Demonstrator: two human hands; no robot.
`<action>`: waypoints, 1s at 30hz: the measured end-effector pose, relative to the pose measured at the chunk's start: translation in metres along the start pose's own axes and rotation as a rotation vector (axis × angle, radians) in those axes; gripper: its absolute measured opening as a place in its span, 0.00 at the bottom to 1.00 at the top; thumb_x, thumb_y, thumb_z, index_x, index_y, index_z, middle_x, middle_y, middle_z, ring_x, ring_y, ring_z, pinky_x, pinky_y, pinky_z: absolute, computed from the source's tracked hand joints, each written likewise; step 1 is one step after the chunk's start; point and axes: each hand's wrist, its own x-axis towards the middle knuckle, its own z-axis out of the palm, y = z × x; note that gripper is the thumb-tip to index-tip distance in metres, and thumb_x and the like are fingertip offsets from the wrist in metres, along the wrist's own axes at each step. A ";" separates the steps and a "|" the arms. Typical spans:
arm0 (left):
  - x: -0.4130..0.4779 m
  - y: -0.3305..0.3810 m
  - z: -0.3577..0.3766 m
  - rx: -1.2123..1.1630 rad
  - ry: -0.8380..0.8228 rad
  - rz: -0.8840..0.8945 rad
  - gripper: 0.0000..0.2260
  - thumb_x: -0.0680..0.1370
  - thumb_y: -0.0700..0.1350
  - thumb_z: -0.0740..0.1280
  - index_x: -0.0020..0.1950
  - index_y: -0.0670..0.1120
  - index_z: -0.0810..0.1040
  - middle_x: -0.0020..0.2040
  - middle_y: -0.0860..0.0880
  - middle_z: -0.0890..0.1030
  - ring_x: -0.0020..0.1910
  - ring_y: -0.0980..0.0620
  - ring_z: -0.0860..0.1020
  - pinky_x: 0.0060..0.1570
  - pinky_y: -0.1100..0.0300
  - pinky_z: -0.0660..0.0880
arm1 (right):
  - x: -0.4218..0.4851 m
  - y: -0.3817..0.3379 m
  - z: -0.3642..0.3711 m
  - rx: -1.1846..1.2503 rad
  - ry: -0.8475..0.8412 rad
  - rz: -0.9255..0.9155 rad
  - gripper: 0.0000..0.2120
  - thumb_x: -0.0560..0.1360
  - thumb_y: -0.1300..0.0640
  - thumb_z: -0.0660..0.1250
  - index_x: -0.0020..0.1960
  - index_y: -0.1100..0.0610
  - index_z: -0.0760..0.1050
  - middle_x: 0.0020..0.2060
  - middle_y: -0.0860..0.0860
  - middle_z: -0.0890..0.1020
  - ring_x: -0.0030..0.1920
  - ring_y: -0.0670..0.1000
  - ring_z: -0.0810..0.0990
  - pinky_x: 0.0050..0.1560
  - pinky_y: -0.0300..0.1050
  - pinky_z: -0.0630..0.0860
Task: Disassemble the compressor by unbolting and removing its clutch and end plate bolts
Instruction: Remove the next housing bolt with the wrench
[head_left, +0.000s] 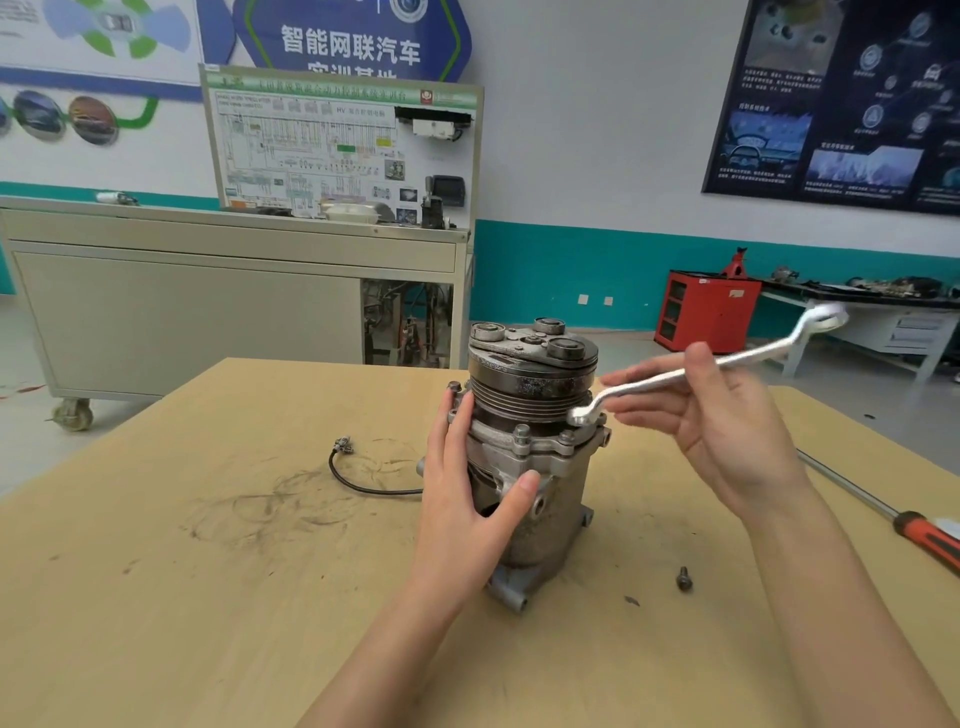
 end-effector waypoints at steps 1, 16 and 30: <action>0.000 0.000 0.000 0.000 -0.001 0.002 0.36 0.69 0.67 0.62 0.74 0.66 0.51 0.77 0.67 0.48 0.74 0.69 0.48 0.71 0.60 0.53 | -0.002 -0.007 0.006 -0.145 0.029 -0.079 0.23 0.76 0.45 0.56 0.41 0.59 0.82 0.41 0.58 0.85 0.39 0.56 0.85 0.38 0.41 0.81; 0.004 0.002 0.003 -0.079 0.038 0.049 0.34 0.71 0.57 0.64 0.74 0.56 0.57 0.77 0.55 0.55 0.73 0.70 0.53 0.66 0.78 0.54 | -0.050 0.014 0.093 -1.616 0.200 -0.751 0.06 0.66 0.58 0.77 0.39 0.56 0.81 0.35 0.52 0.82 0.35 0.55 0.79 0.35 0.43 0.73; 0.003 -0.006 0.003 -0.048 0.026 0.100 0.36 0.70 0.62 0.63 0.76 0.57 0.55 0.78 0.57 0.53 0.75 0.67 0.50 0.66 0.78 0.51 | -0.040 0.010 0.083 -1.495 0.210 -0.844 0.08 0.67 0.61 0.78 0.36 0.59 0.78 0.35 0.53 0.81 0.32 0.51 0.80 0.28 0.38 0.72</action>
